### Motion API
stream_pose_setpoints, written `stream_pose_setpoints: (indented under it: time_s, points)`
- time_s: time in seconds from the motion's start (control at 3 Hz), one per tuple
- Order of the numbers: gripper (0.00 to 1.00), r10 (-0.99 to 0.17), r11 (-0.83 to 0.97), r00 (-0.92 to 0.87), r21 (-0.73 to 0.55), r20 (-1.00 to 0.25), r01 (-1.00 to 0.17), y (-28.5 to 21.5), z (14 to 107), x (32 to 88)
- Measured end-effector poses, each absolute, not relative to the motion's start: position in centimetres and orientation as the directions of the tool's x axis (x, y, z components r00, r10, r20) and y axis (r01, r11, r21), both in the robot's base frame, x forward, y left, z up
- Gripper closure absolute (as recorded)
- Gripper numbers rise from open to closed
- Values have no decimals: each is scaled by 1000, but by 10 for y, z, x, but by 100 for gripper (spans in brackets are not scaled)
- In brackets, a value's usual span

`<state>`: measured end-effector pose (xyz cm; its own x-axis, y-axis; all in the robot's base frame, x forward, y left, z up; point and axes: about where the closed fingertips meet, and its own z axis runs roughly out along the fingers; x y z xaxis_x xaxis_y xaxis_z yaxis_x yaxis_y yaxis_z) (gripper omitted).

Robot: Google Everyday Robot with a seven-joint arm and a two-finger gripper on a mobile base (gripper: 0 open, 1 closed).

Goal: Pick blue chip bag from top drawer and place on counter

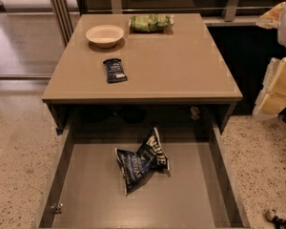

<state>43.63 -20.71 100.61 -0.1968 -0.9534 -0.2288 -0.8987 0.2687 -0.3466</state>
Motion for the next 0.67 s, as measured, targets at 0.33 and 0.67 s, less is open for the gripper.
stream_pose_setpoints:
  time_s: [0.33, 0.67]
  points:
    - [0, -953, 269, -197, -347, -229, -899, -207, 1006, 436]
    - [0, -962, 253, -190, -391, -194, -885, -202, 1013, 431]
